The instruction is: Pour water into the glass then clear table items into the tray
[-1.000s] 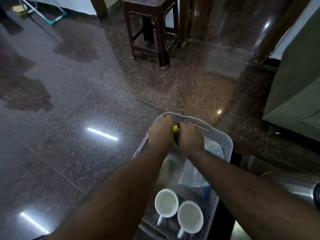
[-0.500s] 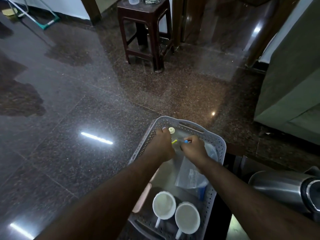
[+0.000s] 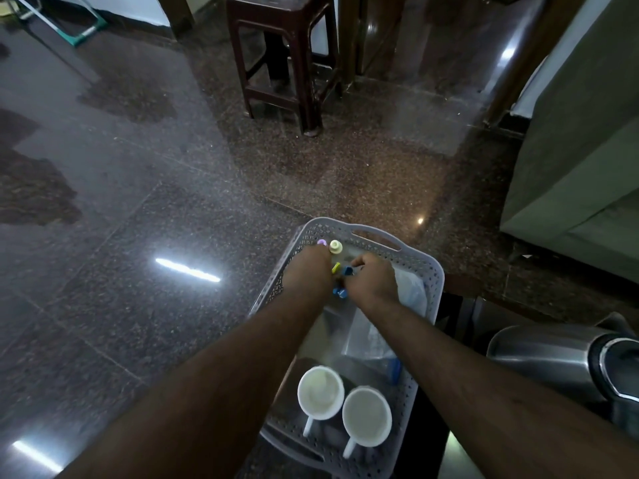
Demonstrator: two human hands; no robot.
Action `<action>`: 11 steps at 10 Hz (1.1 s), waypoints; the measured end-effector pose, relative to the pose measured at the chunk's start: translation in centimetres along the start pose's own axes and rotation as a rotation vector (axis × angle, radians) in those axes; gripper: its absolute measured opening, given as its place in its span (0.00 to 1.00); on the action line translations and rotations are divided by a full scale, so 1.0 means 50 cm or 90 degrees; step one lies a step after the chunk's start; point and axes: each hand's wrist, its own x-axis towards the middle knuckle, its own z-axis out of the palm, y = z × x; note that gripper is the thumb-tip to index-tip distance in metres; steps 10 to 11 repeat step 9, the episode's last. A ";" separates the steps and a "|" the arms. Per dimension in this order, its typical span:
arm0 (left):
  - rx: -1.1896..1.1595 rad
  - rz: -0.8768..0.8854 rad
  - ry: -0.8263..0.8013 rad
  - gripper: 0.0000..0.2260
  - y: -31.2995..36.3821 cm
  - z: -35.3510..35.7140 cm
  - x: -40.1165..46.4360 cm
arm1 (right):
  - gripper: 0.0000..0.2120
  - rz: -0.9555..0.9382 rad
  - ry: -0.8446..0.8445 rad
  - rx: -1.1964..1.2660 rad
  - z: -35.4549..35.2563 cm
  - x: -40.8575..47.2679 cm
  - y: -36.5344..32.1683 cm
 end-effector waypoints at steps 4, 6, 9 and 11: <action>0.031 -0.026 0.075 0.10 -0.020 -0.024 -0.017 | 0.15 -0.069 -0.041 -0.025 0.016 -0.004 -0.008; 0.010 0.017 0.072 0.16 -0.012 -0.052 -0.043 | 0.21 -0.122 -0.082 -0.019 -0.020 -0.024 0.011; 0.123 0.158 0.128 0.15 0.237 -0.150 -0.155 | 0.16 -0.278 0.088 -0.276 -0.343 -0.139 0.088; 0.123 0.158 0.128 0.15 0.237 -0.150 -0.155 | 0.16 -0.278 0.088 -0.276 -0.343 -0.139 0.088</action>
